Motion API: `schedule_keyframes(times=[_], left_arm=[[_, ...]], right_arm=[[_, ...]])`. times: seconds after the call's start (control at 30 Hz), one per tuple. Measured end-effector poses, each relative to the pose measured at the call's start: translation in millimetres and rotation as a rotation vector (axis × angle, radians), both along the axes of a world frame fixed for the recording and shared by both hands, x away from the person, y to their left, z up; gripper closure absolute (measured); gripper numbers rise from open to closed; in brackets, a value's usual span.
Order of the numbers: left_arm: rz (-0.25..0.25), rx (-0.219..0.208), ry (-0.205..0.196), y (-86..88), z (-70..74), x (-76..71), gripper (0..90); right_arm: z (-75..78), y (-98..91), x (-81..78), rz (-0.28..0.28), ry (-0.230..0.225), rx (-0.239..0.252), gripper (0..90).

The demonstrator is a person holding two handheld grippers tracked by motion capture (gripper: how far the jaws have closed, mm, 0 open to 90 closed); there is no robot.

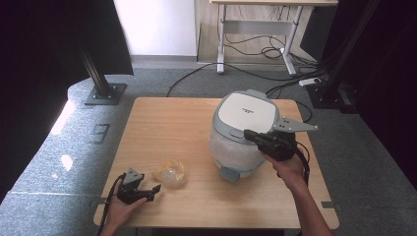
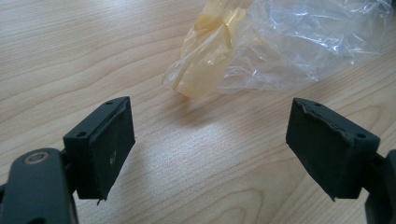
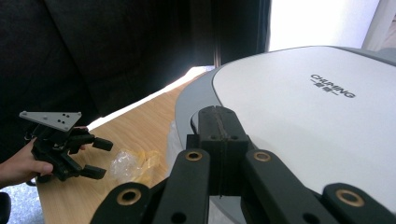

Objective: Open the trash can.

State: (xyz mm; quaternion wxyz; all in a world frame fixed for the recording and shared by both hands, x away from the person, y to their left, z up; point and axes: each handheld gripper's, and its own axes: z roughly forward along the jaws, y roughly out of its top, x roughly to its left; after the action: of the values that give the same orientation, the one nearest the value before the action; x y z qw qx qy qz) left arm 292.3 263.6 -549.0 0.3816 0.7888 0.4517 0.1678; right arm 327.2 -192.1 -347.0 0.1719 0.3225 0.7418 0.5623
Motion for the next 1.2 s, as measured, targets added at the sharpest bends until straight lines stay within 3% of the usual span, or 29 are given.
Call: schedule_keyframes(times=[0.53,1.2], left_arm=[[0.0,0.007,0.006,-0.3,-1.0,1.3,15.1],[-0.005,0.009,0.011,-2.0,-1.2,1.5,15.1]], right_arm=[[-2.3,17.1,16.7,0.016,0.035,-0.005,89.9],[-4.8,15.4,18.3,0.04,0.05,0.02,89.9]])
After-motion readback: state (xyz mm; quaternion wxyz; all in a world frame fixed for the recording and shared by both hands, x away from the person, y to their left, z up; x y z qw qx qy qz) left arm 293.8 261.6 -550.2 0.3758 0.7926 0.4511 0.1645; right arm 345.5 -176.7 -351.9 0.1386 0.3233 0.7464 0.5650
